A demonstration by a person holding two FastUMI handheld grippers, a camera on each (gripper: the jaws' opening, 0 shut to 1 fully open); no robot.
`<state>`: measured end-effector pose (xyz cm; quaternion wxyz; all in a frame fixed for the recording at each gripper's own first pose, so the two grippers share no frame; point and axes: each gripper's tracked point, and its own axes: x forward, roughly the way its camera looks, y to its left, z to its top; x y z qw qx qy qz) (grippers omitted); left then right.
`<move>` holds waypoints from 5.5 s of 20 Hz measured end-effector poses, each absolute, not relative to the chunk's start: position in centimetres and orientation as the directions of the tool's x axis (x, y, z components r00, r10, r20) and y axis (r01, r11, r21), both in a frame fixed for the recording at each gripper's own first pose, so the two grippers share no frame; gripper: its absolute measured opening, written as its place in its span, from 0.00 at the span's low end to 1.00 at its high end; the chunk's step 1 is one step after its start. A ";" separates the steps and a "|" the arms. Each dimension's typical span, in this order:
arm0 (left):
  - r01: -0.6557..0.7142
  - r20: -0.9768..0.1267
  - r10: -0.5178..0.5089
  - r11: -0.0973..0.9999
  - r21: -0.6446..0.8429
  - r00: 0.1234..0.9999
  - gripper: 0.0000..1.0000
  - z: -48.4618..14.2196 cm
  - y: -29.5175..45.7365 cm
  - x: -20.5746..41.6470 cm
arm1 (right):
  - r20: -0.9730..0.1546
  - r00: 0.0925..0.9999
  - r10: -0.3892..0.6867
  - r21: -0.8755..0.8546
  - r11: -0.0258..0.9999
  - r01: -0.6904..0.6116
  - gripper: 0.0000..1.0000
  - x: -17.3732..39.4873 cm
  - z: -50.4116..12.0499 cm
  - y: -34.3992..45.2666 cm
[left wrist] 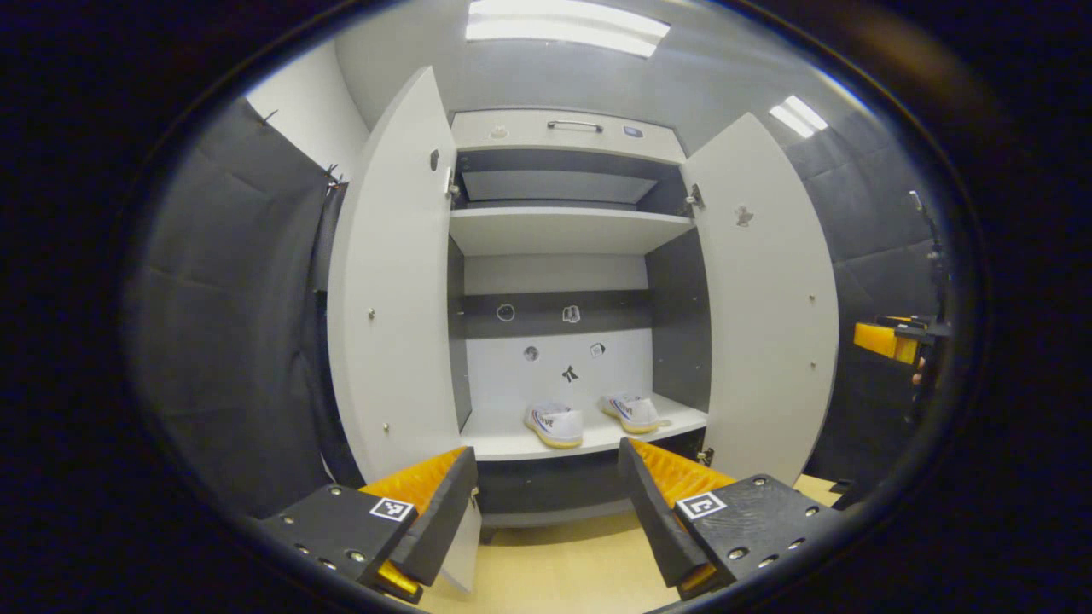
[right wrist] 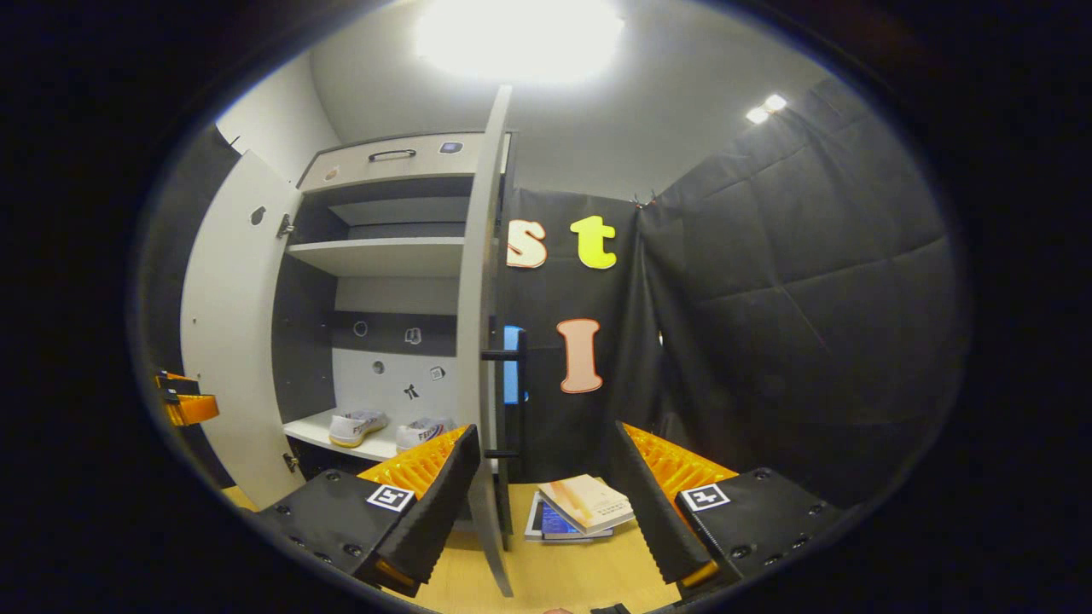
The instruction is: Grab one shoe with the right hand and put it into the shoe cabinet, grab the other shoe with the left hand and put it into the shoe cabinet; then close the right door with the right hand and the left door with the left hand.
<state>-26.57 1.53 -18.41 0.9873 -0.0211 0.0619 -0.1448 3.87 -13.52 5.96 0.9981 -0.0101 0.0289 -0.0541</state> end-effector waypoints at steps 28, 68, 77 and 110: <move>0.049 -0.115 -0.057 0.996 -0.077 0.992 0.95 -17.8 15.9 -29.8 | -0.112 0.990 -0.091 -0.044 0.995 0.087 0.91 8.8 3.5 -4.2; 0.042 -0.102 -0.056 0.990 -0.138 0.993 0.94 -18.2 14.9 -20.9 | -0.121 0.993 0.005 -0.008 1.000 -0.006 0.98 8.4 0.8 -3.5; 0.164 -0.089 -0.177 0.977 -0.134 0.980 0.94 -18.2 5.9 -17.3 | -0.136 0.988 -0.072 -0.019 0.997 0.070 0.96 7.0 0.4 -9.1; 0.175 -0.049 -0.175 0.985 -0.006 0.983 0.93 -14.4 8.6 -32.5 | -0.080 0.993 0.084 0.022 0.996 -0.082 0.96 -1.8 3.0 -2.5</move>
